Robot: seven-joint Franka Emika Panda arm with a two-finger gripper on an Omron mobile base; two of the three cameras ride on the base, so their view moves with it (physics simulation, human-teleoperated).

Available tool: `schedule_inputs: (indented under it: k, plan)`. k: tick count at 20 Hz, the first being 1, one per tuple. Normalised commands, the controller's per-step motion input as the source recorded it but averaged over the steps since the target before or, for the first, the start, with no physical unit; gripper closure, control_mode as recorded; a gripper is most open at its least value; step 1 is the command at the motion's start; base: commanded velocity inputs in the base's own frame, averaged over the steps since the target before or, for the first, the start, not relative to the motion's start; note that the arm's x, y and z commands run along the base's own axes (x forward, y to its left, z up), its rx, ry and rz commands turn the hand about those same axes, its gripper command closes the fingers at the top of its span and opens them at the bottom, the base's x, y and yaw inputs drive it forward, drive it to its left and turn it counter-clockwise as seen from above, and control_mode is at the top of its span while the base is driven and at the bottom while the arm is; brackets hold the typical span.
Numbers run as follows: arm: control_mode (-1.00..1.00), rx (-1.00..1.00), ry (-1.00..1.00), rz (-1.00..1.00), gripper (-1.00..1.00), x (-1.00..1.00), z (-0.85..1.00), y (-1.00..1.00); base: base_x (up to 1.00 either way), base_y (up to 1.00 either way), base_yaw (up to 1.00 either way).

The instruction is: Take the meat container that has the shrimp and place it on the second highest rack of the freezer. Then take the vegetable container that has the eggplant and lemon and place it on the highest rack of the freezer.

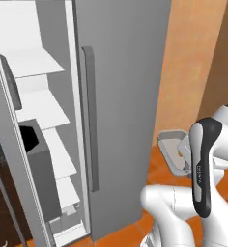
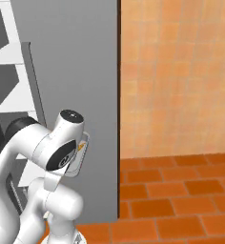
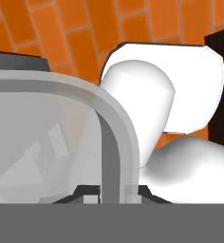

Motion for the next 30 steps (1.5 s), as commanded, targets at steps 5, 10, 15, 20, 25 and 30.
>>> schedule_inputs:
  k: [5,10,15,20,25,30]
  plan:
    - [1.0,0.0,0.0,0.0,1.0,0.0,0.0,0.0,-0.22,0.21,0.35]
    - [1.0,0.0,0.0,0.0,1.0,0.0,0.0,0.0,-0.1,0.4,0.33]
    - [1.0,0.0,0.0,0.0,1.0,0.0,0.0,0.0,-0.19,0.53,0.34]
    - [1.0,0.0,0.0,0.0,1.0,0.0,0.0,0.0,-0.09,0.44,0.34]
    - [1.0,0.0,0.0,0.0,1.0,0.0,0.0,0.0,0.09,0.0,0.19]
    - [1.0,0.0,0.0,0.0,1.0,0.0,0.0,0.0,0.34,0.09,0.19]
